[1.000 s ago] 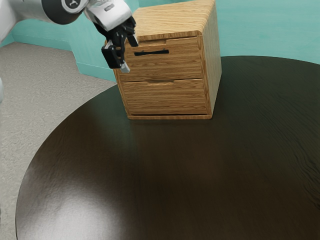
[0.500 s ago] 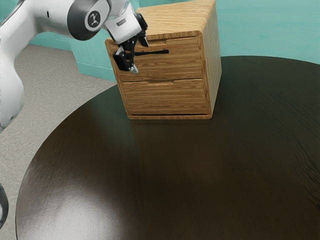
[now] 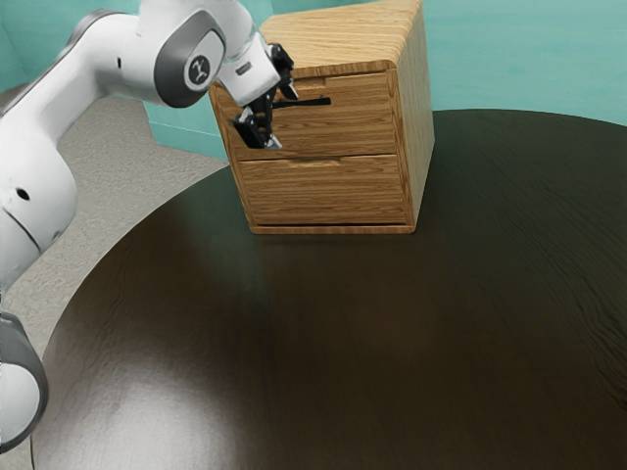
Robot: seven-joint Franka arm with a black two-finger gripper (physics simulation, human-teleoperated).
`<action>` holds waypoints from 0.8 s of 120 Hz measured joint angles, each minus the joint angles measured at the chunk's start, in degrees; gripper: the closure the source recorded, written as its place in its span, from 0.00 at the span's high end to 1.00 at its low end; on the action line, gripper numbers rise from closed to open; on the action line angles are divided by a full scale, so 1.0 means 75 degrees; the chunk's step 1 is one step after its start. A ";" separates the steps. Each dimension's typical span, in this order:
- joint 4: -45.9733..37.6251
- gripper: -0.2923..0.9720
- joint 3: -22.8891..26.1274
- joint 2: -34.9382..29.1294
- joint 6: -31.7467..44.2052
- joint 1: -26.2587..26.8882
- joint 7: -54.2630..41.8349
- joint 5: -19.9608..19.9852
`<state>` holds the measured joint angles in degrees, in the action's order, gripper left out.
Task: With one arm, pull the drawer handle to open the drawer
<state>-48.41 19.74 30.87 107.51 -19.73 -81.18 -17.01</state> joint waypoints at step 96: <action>-0.0061 0.77 -0.0077 0.0626 0.1928 -0.0218 0.0155 0.0005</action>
<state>-48.87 19.16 35.56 121.96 -21.36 -80.01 -16.98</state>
